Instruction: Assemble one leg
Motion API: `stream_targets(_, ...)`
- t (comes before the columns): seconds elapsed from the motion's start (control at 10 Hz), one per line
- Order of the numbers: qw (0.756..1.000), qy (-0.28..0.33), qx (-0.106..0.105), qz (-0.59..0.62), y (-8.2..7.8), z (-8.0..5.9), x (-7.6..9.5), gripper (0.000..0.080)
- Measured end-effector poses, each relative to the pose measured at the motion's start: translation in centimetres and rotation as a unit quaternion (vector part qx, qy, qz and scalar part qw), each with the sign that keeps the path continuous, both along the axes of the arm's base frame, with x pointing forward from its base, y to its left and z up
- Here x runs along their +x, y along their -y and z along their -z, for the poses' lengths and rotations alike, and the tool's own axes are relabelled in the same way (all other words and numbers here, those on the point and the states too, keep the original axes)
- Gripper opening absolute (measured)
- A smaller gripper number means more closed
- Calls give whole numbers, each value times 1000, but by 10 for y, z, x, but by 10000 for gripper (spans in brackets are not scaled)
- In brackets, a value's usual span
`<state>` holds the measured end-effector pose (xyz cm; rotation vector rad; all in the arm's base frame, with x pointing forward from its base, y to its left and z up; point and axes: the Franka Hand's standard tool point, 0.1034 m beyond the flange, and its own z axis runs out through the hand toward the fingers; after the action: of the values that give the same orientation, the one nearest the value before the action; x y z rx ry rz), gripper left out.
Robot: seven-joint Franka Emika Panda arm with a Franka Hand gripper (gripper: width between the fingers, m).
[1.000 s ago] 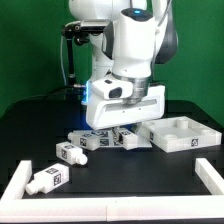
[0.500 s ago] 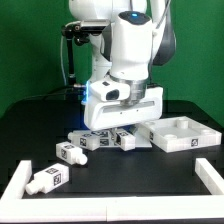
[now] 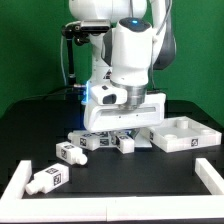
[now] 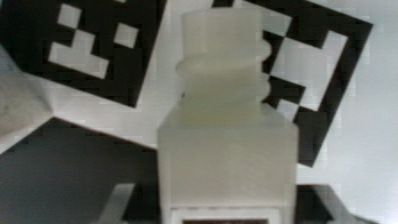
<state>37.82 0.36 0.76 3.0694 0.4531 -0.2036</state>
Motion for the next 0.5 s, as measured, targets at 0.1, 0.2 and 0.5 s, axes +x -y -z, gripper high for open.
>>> stream_targets(0.1,1000,0,0,0,0,0,0,351)
stream_targets(0.2,1000,0,0,0,0,0,0,493)
stream_targets(0.5,1000,-16,1,-3,-5,-9,-3,639)
